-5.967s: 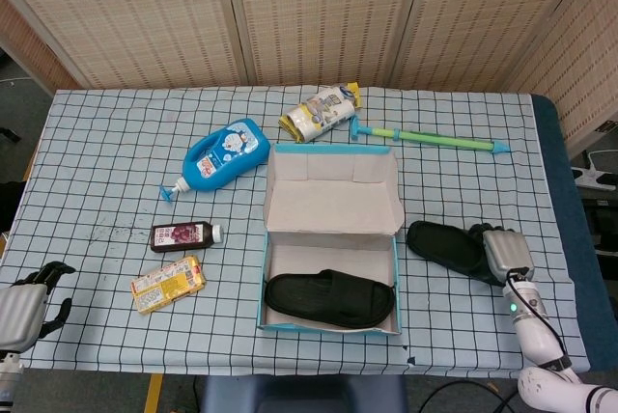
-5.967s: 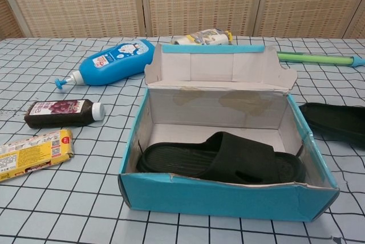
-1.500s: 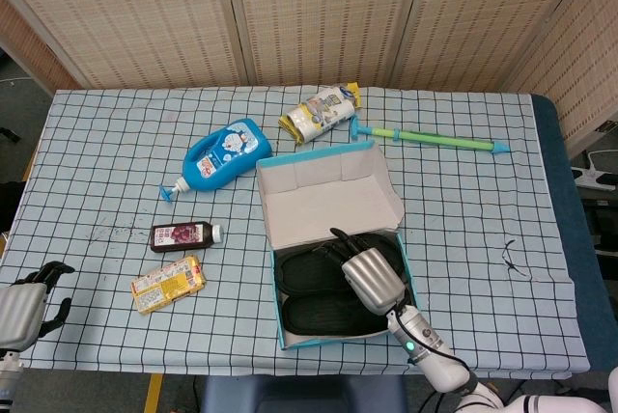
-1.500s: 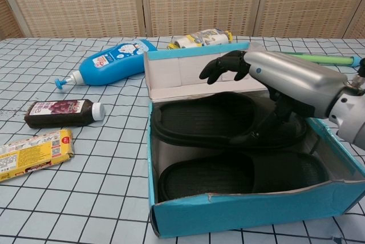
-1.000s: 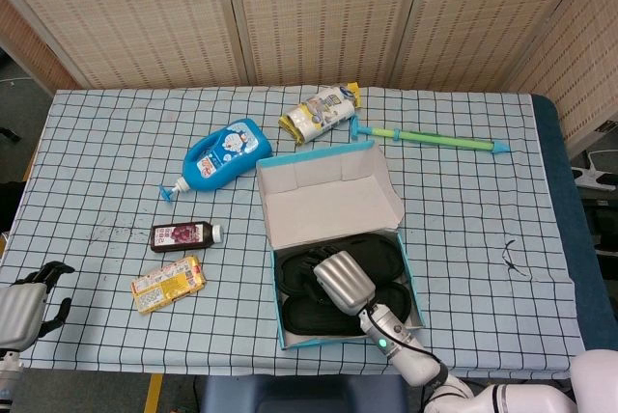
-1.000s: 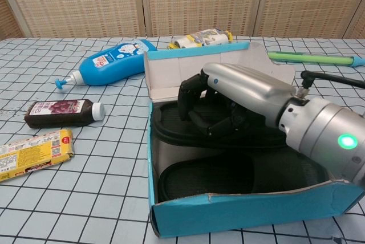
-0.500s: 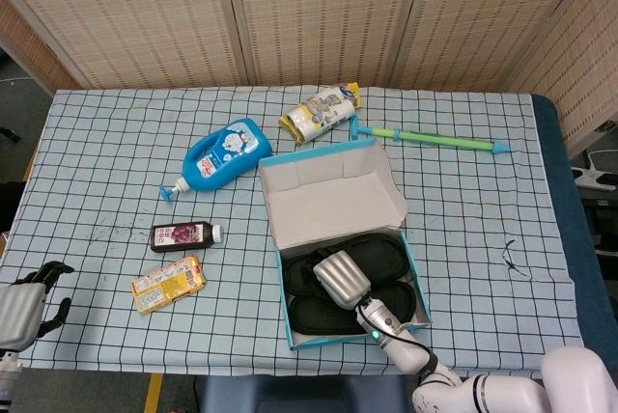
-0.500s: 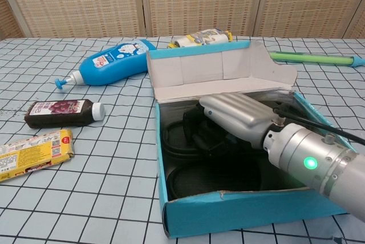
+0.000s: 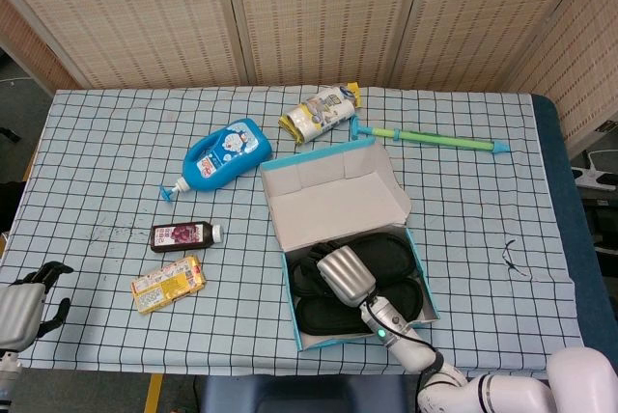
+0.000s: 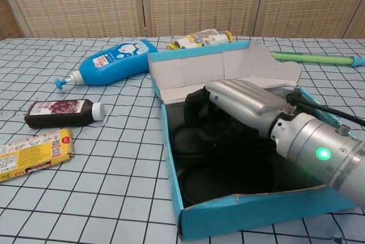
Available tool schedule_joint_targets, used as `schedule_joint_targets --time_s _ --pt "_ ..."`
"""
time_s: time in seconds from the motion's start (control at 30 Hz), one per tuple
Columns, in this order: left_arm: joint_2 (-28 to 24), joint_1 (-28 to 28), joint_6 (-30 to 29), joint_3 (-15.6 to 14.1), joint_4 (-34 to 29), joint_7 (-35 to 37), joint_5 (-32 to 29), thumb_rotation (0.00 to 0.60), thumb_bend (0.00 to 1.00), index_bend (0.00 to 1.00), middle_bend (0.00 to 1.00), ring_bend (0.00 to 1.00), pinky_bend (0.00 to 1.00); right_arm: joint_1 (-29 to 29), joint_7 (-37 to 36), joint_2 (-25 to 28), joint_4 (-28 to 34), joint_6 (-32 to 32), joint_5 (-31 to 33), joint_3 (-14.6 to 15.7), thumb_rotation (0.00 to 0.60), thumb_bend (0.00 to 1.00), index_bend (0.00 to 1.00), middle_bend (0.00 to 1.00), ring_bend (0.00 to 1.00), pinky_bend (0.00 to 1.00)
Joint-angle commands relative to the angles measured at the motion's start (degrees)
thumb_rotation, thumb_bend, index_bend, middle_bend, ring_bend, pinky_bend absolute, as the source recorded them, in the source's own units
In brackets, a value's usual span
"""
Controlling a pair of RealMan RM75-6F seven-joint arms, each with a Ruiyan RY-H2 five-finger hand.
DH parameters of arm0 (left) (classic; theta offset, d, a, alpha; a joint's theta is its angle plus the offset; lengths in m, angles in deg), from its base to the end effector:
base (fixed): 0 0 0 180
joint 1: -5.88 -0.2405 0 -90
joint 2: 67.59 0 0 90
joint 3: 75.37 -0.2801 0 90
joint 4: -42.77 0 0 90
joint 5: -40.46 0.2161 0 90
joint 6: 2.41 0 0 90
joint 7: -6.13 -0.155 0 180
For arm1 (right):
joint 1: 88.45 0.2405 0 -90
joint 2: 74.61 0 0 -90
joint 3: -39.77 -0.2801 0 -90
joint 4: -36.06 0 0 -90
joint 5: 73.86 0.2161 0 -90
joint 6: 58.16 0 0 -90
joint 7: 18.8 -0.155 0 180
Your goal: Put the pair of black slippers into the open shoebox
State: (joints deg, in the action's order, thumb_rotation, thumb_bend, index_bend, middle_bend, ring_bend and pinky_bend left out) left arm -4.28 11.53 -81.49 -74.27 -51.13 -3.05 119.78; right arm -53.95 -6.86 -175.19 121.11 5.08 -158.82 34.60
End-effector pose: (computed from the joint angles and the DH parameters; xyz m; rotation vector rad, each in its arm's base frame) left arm -0.3530 0.1899 0.1535 -1.4242 -0.9323 -0.6674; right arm -0.1236 -0.2826 -0.0833 1.9728 -0.9867 1.2614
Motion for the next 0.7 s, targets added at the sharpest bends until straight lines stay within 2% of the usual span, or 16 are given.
schedule_joint_targets --time_s 0.03,0.13,0.23,0.37,0.47,0.53,0.7 --pt "-0.01 -0.10 -0.24 -0.01 -0.13 -0.13 0.08 0.600 0.45 0.28 0.23 0.35 0.49 -0.67 -5.15 4.39 4.69 3.38 -4.30 0.66 0.600 0.36 0.42 0.42 0.20 0.34" --pt "0.02 -0.17 -0.40 -0.05 -0.23 -0.31 0.17 0.600 0.45 0.28 0.23 0.35 0.49 -1.55 -6.61 8.46 8.34 5.07 -5.86 1.24 0.600 0.35 0.39 0.38 0.17 0.32" --pt "0.00 -0.17 -0.41 -0.10 -0.33 -0.36 0.29 0.600 0.45 0.28 0.23 0.35 0.49 -3.65 -3.31 13.78 11.66 6.77 -5.54 2.30 0.600 0.35 0.38 0.38 0.16 0.32" --pt "0.00 -0.19 -0.71 -0.11 -0.37 -0.20 0.74 0.600 0.45 0.28 0.23 0.35 0.49 -9.90 12.96 21.90 13.88 12.03 -2.15 4.97 0.600 0.33 0.37 0.38 0.16 0.32" --pt "0.15 -0.19 -0.96 -0.17 -0.24 -0.24 1.19 0.600 0.45 0.28 0.23 0.35 0.49 -15.34 20.19 23.75 10.49 18.77 -0.68 6.26 0.600 0.23 0.34 0.35 0.16 0.32" --pt "0.31 -0.20 -1.08 -0.25 -0.18 -0.66 1.40 0.600 0.45 0.28 0.23 0.35 0.49 -18.07 20.08 23.98 7.51 22.02 -0.18 6.67 0.600 0.16 0.28 0.31 0.15 0.32" --pt "0.88 -0.14 -1.12 -0.56 -0.20 -2.14 1.87 0.600 0.45 0.28 0.23 0.35 0.49 -22.40 13.45 24.62 0.82 26.15 0.47 6.64 0.600 0.12 0.19 0.20 0.06 0.25"
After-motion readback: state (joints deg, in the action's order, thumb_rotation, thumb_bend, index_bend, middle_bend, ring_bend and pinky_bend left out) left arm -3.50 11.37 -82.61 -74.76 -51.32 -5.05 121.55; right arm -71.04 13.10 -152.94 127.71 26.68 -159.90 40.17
